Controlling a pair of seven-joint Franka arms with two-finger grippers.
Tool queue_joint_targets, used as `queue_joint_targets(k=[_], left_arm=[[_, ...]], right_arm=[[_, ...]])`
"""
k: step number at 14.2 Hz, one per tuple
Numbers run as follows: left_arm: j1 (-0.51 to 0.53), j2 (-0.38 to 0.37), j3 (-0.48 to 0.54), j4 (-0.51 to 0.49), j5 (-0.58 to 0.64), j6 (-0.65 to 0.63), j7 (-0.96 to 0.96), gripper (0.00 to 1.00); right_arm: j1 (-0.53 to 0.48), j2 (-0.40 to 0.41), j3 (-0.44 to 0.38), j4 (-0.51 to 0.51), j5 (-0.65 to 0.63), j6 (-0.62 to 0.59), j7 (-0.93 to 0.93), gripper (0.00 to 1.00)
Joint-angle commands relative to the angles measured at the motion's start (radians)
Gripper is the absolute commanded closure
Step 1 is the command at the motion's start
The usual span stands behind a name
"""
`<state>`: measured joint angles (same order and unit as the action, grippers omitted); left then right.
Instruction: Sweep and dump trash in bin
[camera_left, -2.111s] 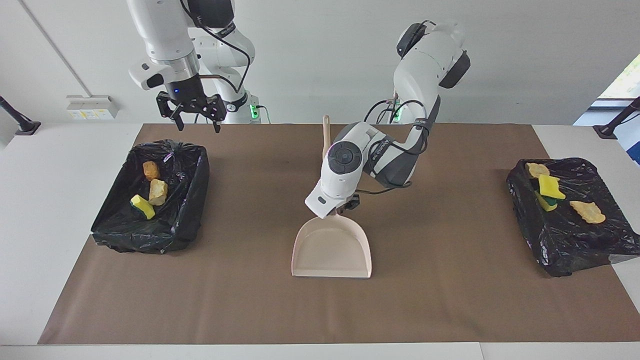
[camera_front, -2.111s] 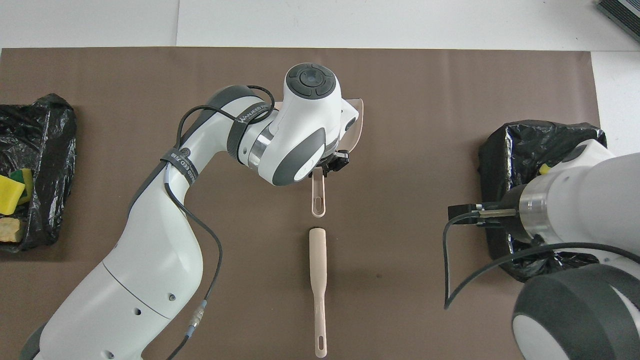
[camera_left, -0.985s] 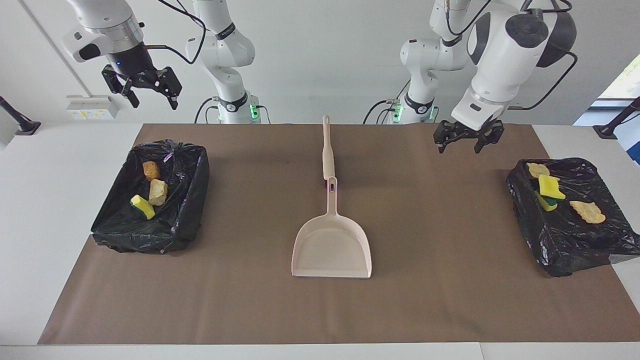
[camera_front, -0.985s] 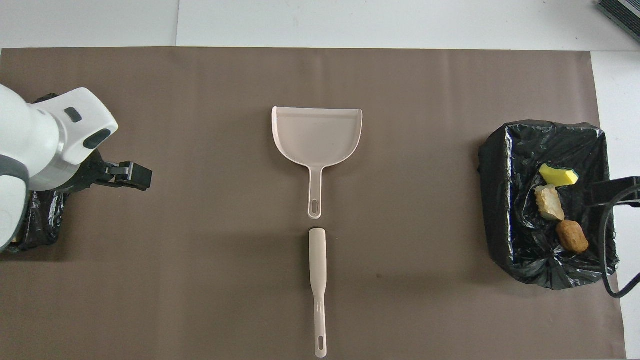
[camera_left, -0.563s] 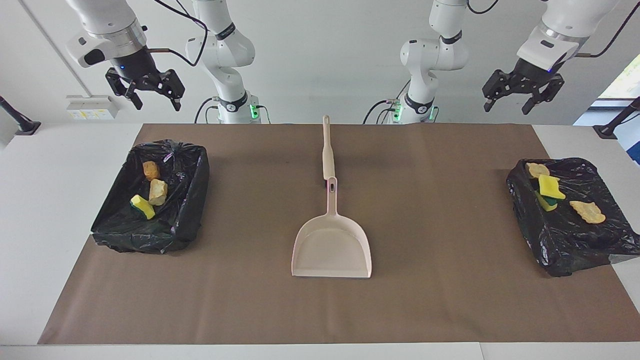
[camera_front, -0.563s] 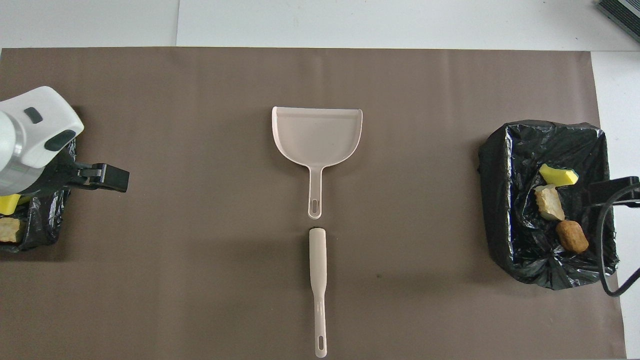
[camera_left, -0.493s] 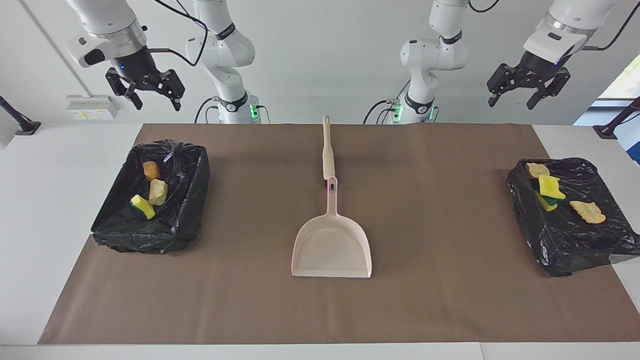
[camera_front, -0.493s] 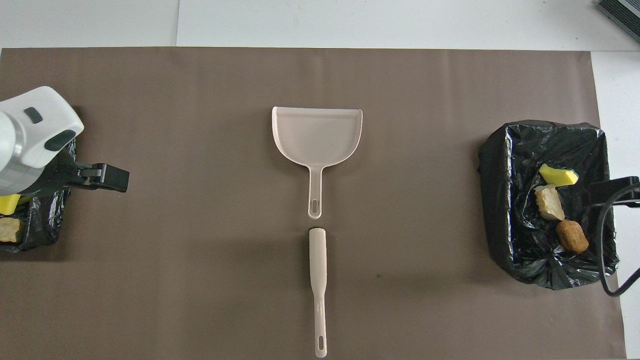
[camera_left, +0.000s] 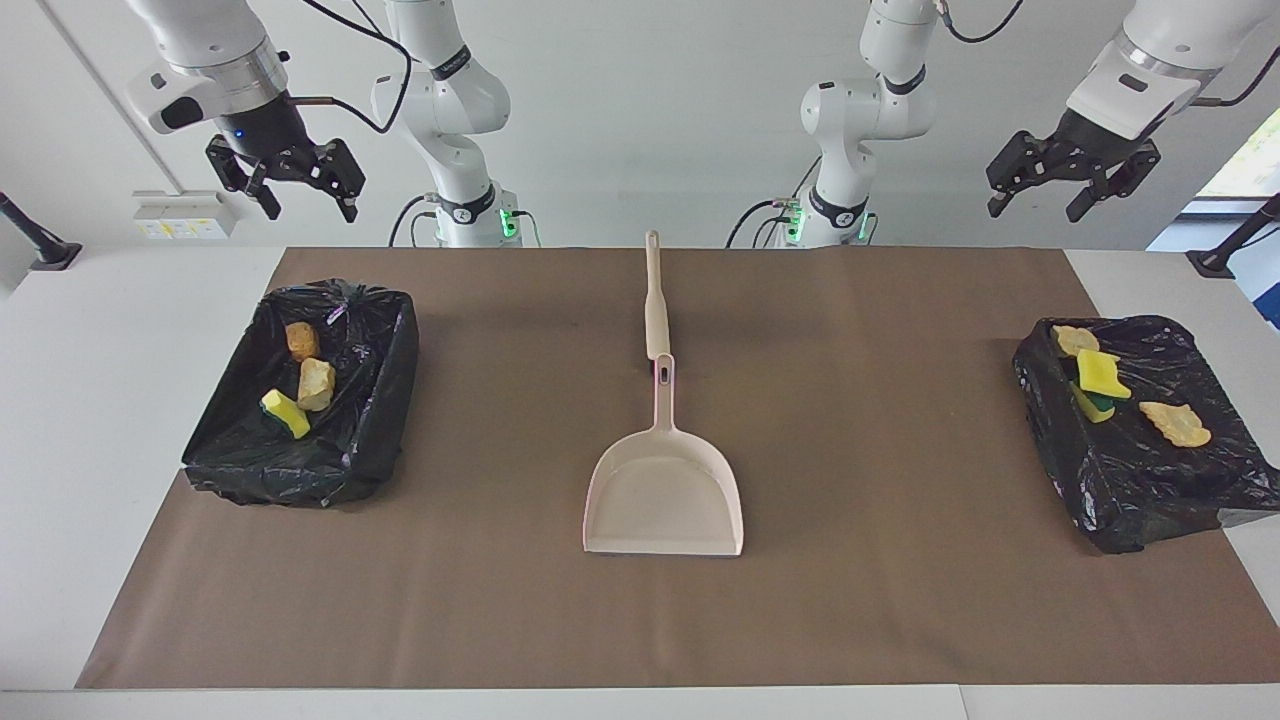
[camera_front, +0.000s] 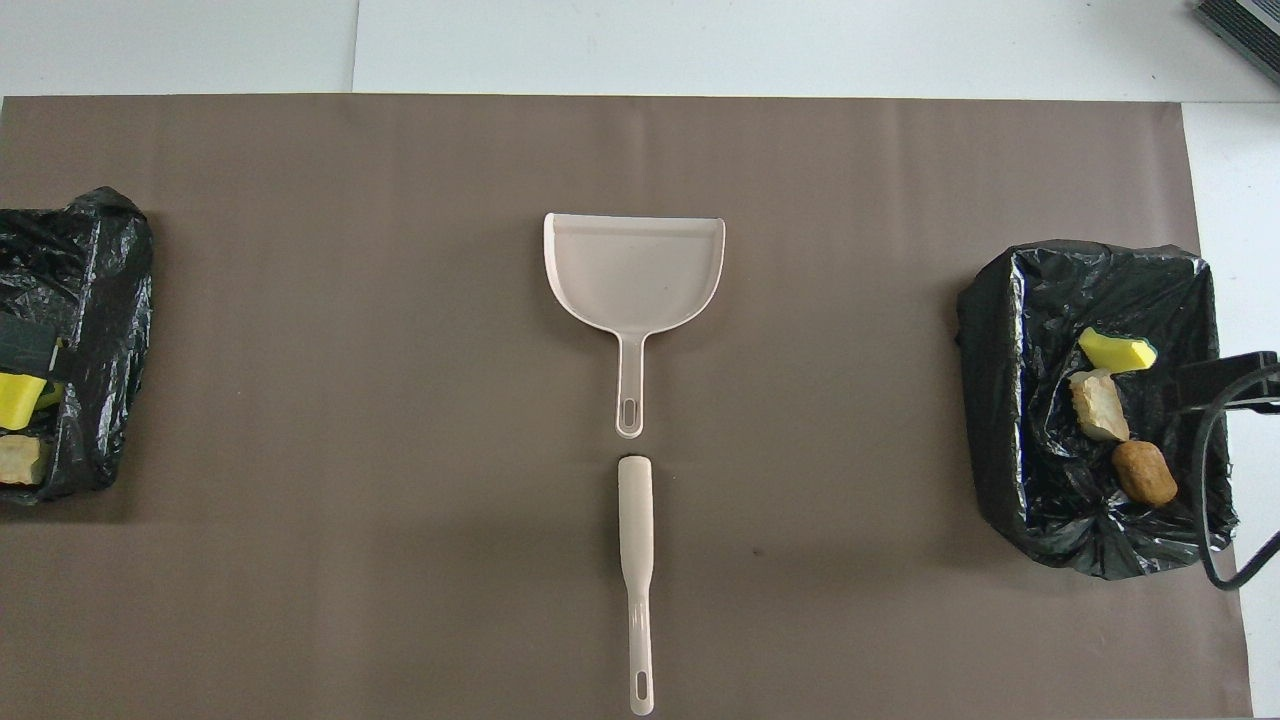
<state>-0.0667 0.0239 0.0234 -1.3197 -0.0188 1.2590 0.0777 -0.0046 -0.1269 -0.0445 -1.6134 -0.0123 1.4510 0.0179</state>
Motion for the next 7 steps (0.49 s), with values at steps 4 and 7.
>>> queue_joint_targets(k=[4,7], left_arm=[[0.024,-0.050,-0.016,-0.064,-0.010,0.016,0.016,0.00],[0.025,-0.052,-0.016,-0.064,-0.010,0.016,0.017,0.00]], right_arm=[[-0.009,0.007,0.003,0.012,0.008,-0.001,-0.029,0.00],[-0.008,0.007,0.003,0.012,0.014,-0.001,-0.029,0.00]])
